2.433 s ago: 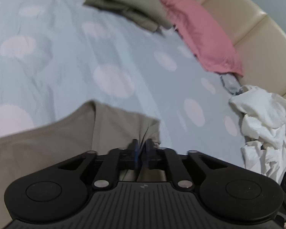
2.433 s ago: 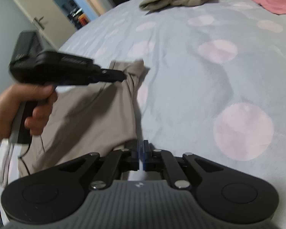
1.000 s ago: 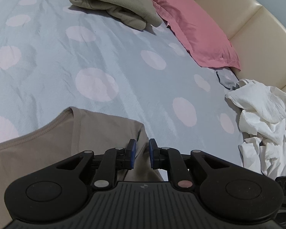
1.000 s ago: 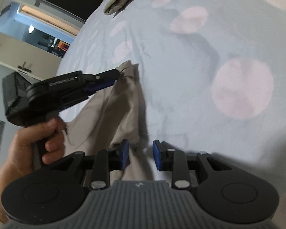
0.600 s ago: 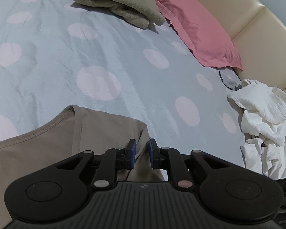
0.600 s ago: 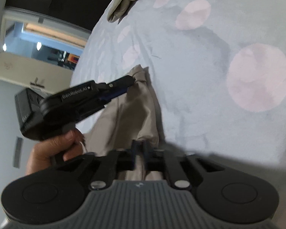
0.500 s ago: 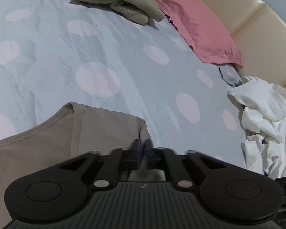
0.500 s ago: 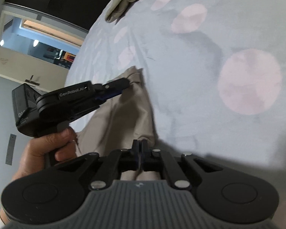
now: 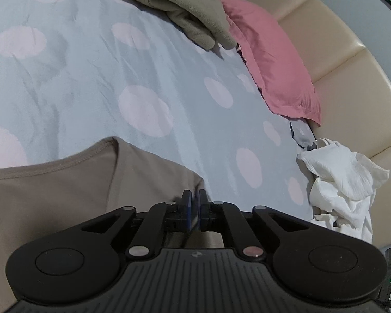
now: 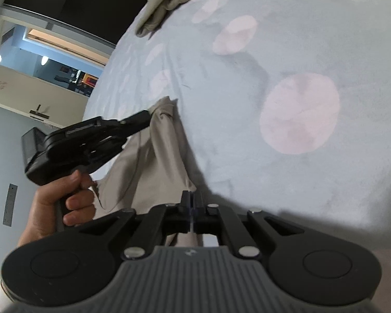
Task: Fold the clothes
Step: 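Fold the held side edge over toward the shirt middle with both grippers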
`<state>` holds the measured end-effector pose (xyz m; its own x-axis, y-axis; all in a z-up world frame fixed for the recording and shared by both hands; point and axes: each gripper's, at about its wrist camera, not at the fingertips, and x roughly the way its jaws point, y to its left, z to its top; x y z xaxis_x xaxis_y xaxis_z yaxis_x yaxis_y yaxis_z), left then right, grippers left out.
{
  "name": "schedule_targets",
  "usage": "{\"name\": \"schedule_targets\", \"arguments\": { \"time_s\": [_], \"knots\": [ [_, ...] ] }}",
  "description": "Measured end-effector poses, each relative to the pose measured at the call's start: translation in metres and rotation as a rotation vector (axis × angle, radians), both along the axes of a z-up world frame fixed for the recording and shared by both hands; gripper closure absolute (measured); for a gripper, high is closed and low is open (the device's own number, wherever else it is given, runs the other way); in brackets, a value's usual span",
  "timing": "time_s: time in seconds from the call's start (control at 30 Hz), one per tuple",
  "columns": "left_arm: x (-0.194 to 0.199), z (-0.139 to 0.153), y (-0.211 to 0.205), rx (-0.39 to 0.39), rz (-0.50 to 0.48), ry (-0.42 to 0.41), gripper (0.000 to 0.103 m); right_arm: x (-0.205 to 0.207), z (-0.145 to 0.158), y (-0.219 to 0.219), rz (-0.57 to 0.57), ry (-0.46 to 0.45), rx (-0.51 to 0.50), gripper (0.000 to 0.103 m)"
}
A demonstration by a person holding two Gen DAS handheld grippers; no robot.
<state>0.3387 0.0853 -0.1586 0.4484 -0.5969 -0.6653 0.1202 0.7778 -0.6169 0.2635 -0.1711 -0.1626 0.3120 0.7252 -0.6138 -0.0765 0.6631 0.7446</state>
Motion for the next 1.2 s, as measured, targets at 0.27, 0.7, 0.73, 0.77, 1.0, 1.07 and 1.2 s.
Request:
{"name": "schedule_targets", "arguments": {
  "time_s": [0.27, 0.7, 0.73, 0.77, 1.0, 1.07, 1.2],
  "knots": [
    [0.001, 0.000, -0.014, 0.070, -0.079, -0.006, 0.101, 0.004, 0.000, 0.003, 0.004, -0.004, 0.002, 0.101],
    [0.004, 0.003, -0.019, 0.075, -0.078, -0.015, 0.087, 0.002, -0.001, 0.002, 0.011, -0.008, 0.009, 0.101],
    [0.004, 0.002, -0.021, 0.087, -0.087, -0.014, 0.093, 0.002, -0.001, 0.001, 0.010, -0.007, 0.009, 0.101],
    [0.004, 0.002, -0.022, 0.100, -0.095, -0.013, 0.103, 0.002, -0.001, 0.000, 0.009, -0.006, 0.010, 0.101],
    [0.004, 0.005, -0.004, 0.062, 0.003, -0.015, 0.103, -0.001, -0.002, -0.003, 0.008, -0.006, 0.004, 0.101],
    [0.005, 0.007, 0.002, 0.062, 0.031, -0.019, 0.103, -0.001, -0.002, -0.004, 0.007, -0.007, 0.004, 0.101],
    [0.006, 0.007, 0.000, 0.056, 0.000, -0.017, 0.103, -0.002, -0.004, -0.006, 0.008, -0.001, 0.005, 0.101]
  ]
}}
